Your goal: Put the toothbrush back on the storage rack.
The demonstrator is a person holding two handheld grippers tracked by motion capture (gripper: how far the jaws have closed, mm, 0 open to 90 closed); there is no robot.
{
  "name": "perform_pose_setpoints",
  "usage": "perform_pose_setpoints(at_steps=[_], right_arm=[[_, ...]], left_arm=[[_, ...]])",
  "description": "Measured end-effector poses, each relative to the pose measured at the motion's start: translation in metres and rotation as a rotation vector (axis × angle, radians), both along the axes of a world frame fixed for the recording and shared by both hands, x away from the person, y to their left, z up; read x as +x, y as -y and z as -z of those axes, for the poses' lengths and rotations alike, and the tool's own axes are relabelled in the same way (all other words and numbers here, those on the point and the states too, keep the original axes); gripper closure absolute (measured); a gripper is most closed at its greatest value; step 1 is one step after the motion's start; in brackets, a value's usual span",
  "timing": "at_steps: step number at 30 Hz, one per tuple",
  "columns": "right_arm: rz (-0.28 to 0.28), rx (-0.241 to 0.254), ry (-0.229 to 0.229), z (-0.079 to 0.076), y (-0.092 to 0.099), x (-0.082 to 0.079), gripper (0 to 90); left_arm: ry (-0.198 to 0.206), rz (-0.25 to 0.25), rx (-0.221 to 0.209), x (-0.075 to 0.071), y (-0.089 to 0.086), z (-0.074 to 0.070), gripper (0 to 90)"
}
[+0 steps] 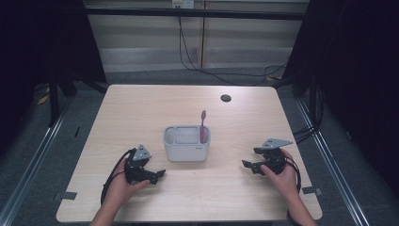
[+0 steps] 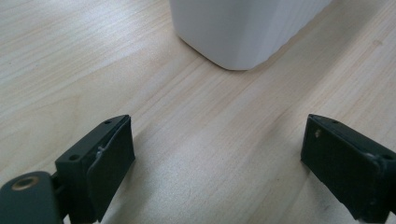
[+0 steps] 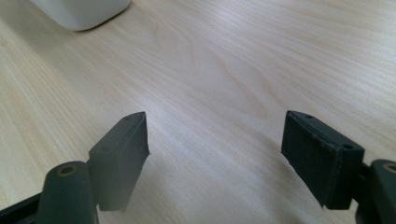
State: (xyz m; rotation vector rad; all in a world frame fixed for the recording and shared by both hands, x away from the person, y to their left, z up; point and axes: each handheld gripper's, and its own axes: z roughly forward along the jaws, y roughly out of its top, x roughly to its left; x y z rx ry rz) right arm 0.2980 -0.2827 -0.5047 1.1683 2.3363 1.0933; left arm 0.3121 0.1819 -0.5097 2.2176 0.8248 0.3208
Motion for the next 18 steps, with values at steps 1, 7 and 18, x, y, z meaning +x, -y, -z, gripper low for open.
perform_pose_setpoints(at_steps=[1, 7, 18], right_arm=[[0.001, -0.006, -0.003, 0.0004, 0.0001, -0.0002, 23.2], [-0.002, -0.031, -0.009, 0.0035, 0.0010, 0.0005, 21.8], [0.008, -0.043, -0.009, 0.0068, 0.0051, 0.0007, 20.5]], left_arm=[[0.000, 0.000, 0.000, 0.0000, 0.0000, 0.0000, 9.0], [0.000, 0.000, 0.000, 0.0000, 0.0000, 0.0000, 9.0], [0.001, -0.001, 0.001, -0.0001, 0.0000, 0.0000, 9.0]])
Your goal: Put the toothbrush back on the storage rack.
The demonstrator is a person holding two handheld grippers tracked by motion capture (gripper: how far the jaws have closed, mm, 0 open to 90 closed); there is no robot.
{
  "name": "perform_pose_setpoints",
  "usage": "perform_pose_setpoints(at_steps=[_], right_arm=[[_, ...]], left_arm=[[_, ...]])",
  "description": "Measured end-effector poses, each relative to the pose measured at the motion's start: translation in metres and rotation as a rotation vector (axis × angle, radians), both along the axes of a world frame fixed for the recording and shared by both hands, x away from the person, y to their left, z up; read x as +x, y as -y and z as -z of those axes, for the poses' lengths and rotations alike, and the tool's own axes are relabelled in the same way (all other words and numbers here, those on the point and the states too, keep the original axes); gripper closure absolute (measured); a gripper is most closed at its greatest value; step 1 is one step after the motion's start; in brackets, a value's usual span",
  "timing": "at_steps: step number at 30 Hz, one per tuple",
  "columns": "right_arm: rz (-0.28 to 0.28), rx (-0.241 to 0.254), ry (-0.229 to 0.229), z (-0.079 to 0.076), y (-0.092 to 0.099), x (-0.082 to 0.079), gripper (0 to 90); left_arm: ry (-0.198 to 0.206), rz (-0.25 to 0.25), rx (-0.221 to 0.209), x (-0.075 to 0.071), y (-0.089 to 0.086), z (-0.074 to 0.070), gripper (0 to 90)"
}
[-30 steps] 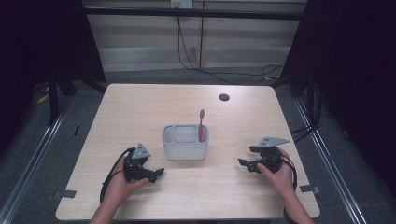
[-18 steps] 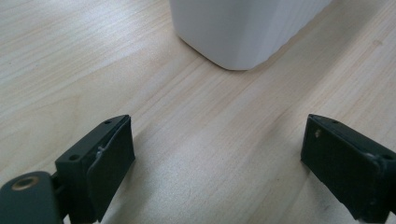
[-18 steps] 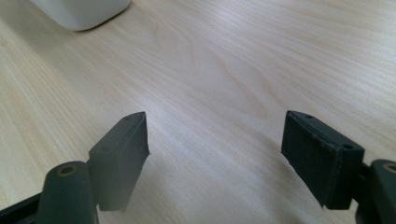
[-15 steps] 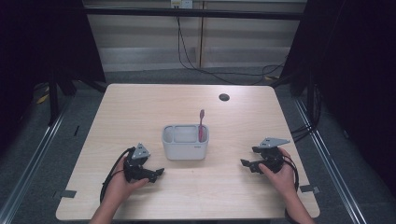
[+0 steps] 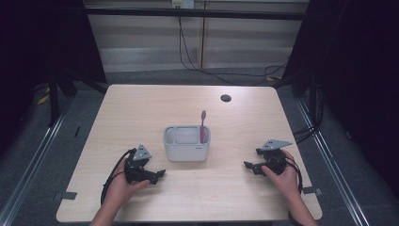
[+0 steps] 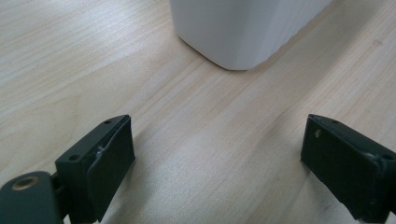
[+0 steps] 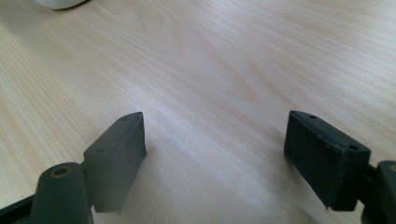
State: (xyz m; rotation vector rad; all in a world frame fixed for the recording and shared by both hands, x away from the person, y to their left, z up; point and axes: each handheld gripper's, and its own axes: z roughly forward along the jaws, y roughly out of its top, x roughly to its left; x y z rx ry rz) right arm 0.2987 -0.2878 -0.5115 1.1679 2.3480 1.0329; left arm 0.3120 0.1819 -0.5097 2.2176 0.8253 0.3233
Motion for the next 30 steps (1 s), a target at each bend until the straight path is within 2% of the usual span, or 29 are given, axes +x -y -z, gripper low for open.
perform_pose_setpoints(at_steps=[12, 30], right_arm=[[0.015, -0.006, 0.001, 0.0010, 0.0008, 0.0006, 15.1], [0.025, -0.009, -0.002, 0.0012, 0.0012, 0.0012, 13.6]], left_arm=[[0.003, 0.000, 0.005, -0.0001, -0.0002, -0.0003, 9.1], [0.002, -0.002, 0.005, -0.0002, -0.0001, -0.0003, 9.1]])
